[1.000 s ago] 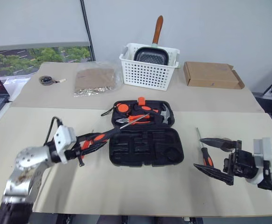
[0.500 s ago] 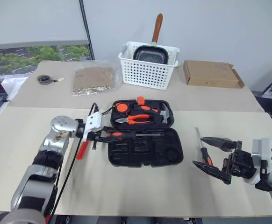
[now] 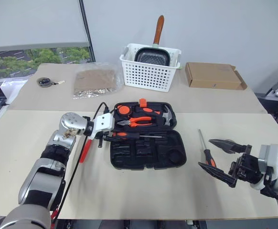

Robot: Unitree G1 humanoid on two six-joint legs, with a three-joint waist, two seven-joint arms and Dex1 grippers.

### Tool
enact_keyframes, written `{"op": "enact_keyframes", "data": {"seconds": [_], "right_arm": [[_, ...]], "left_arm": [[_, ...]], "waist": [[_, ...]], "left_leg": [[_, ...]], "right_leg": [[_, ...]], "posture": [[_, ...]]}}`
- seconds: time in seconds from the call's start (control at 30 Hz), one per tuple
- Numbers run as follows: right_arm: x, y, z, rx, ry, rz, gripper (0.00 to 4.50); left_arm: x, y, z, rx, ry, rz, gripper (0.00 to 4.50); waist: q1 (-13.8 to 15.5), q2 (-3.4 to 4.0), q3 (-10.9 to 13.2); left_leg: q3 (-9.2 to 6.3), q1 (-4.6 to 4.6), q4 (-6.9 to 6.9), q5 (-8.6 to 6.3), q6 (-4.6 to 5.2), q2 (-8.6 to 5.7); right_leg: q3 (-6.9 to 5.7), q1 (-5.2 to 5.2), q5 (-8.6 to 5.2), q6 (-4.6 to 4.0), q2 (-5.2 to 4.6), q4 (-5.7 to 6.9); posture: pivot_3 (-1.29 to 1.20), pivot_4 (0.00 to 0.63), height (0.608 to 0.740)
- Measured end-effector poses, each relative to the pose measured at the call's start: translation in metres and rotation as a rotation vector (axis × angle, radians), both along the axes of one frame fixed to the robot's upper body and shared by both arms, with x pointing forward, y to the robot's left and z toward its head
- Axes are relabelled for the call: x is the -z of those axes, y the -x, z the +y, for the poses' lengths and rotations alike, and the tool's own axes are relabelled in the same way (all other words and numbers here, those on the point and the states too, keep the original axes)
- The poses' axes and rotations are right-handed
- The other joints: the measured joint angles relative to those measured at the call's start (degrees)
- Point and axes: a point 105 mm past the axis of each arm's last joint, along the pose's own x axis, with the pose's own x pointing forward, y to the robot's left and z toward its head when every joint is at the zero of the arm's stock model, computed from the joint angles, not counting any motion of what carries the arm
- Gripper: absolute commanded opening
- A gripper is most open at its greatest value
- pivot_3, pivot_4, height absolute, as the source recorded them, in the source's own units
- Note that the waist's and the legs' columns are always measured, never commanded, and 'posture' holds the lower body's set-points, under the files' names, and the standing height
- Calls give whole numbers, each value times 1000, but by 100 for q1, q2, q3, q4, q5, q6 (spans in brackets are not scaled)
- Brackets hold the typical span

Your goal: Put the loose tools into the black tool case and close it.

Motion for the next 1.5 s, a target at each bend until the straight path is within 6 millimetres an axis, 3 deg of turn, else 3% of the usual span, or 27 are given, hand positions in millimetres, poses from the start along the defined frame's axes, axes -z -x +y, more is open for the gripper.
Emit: {"op": "enact_keyframes", "data": {"seconds": [0.27,0.47,0.53,0.7,0.73,0.8,0.93,1.07,1.1,1.13,1.23,1.47,1.5], "right_arm": [[0,-2,0,12,8,-7,4500],[0,-3,-1,19,12,-9,4500],[-1,-3,-1,19,12,-10,4500],[-3,-3,1,20,12,-20,4500],[-3,-3,1,19,13,-21,4500],[-3,-3,1,19,13,-21,4500],[-3,-2,2,18,14,-20,4500],[-3,-2,2,17,13,-21,4500],[-3,-2,2,17,13,-21,4500],[-3,-2,2,16,13,-21,4500],[-4,-4,5,4,10,-29,4500],[-4,-5,7,-5,7,-29,4500],[-4,-5,7,-4,6,-29,4500]], "left_arm": [[-2,-2,-8,-25,-47,-8,963],[0,-2,-12,-39,-95,-16,963],[0,-1,-12,-48,-99,-10,1968],[-3,0,-16,-36,-107,-38,3201],[-2,0,-15,-38,-105,-41,3729],[-3,0,-15,-46,-94,-58,4311],[-12,1,-18,-63,-42,-64,4489],[-39,6,-41,-49,130,-63,4489],[-44,7,-47,-43,169,-56,3976],[-46,8,-51,-37,193,-50,3794],[-46,8,-60,-43,234,-32,2681],[-16,-2,-56,-92,231,57,99],[-12,-3,-56,-97,231,70,99]], "waist": [[15,0,0],[9,1,-1],[8,1,-1],[23,15,-9],[22,15,-9],[22,15,-9],[12,15,-9],[22,14,-8],[20,14,-8],[16,14,-8],[4,13,-7],[3,12,-7],[3,12,-7]], "left_leg": [[0,0,2,0,0,0],[1,3,4,2,2,1],[1,4,4,2,2,2],[1,7,5,3,4,1],[1,6,5,5,6,2],[0,6,5,9,7,3],[1,-2,5,12,9,2],[2,-12,3,9,14,-1],[3,-12,3,8,16,-1],[4,-11,3,7,17,-2],[6,-9,3,8,16,-3],[5,-5,5,12,11,-2],[4,-5,6,12,11,-2]], "right_leg": [[5,1,12,-18,0,1],[9,2,-4,15,0,4],[11,1,-4,14,-1,4],[13,4,4,3,-7,6],[13,3,2,7,-7,6],[12,2,4,11,-6,6],[15,-4,6,14,-8,3],[13,-7,27,-22,-10,-3],[13,-6,27,-21,-9,-4],[12,-5,27,-20,-9,-4],[11,-4,27,-20,-3,-3],[11,-4,9,13,2,0],[11,-4,9,14,2,0]], "posture": [[0,150,700],[0,150,700],[0,150,700],[0,150,700],[0,150,700],[0,150,700],[0,150,700],[0,150,700],[0,150,700],[0,150,700],[0,150,700],[0,150,700],[0,150,700]]}}
